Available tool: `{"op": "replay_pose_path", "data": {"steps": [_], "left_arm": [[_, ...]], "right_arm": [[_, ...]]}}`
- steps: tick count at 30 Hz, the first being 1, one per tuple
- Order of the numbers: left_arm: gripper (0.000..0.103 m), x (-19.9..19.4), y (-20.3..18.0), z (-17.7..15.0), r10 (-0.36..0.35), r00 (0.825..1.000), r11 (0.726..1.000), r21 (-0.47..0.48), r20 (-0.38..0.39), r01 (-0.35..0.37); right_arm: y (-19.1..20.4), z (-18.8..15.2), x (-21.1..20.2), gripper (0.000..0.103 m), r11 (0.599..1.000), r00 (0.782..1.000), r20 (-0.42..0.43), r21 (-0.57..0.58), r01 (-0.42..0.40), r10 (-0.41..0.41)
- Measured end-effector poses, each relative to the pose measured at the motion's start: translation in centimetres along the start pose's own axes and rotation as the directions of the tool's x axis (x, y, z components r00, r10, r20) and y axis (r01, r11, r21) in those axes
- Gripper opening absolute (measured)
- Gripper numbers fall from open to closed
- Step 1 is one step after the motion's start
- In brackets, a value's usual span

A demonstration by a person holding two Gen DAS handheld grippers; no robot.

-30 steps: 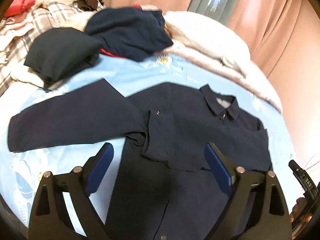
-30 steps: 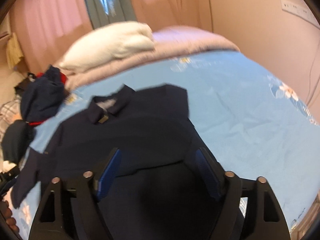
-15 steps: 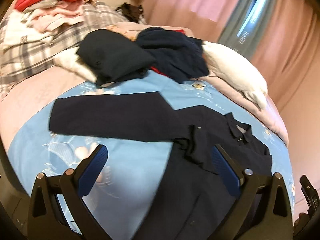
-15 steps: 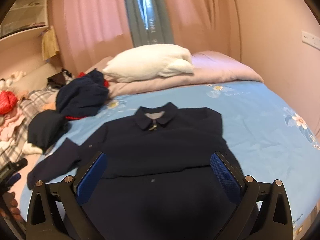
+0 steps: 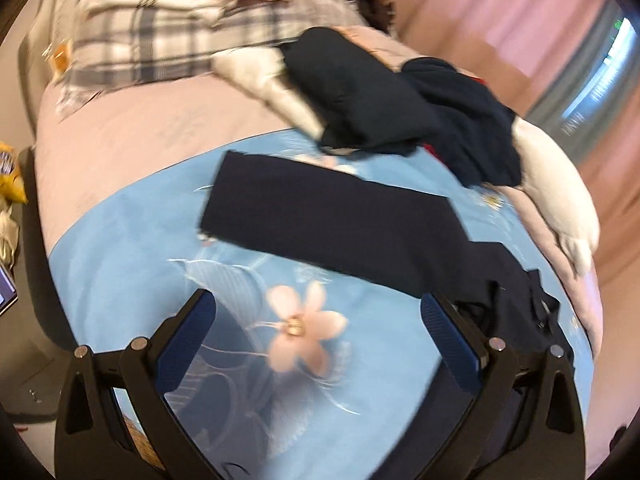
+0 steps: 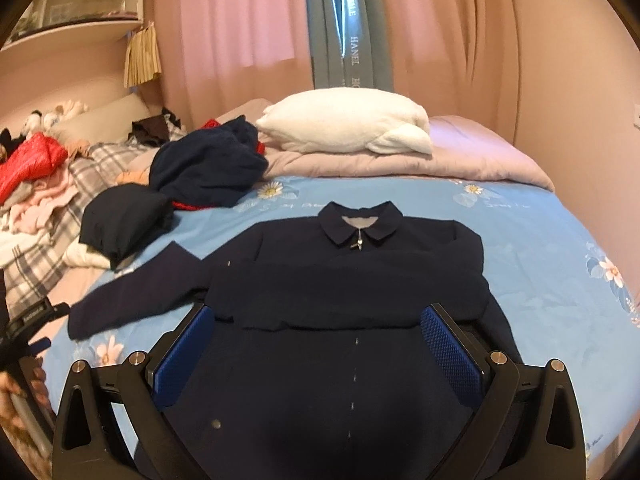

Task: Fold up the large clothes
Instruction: 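Move the left gripper to the other sleeve cuff and close on it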

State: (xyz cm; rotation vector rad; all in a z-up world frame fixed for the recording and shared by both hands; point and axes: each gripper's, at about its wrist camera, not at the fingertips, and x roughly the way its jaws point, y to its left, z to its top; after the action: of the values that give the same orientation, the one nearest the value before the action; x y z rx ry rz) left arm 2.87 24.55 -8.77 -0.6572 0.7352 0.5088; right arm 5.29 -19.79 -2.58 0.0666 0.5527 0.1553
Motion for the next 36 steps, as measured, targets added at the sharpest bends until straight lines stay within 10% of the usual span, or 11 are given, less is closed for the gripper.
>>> {"op": "replay_pose_path", "data": {"steps": [20,36], "left_arm": [[0.099,9.4,7.9,2.4,0.08,0.987,0.977,-0.184,-0.142,-0.105],[0.1,12.0,7.8,4.5,0.1,0.992,0.971,-0.209,-0.075,-0.114]], "right_arm": [[1.1,-1.7,2.4,0.102,0.998,0.993,-0.095,-0.004,0.069,-0.069],[0.8,-2.0,3.6,0.102,0.997,0.988,-0.13,0.008,0.081,-0.079]]}}
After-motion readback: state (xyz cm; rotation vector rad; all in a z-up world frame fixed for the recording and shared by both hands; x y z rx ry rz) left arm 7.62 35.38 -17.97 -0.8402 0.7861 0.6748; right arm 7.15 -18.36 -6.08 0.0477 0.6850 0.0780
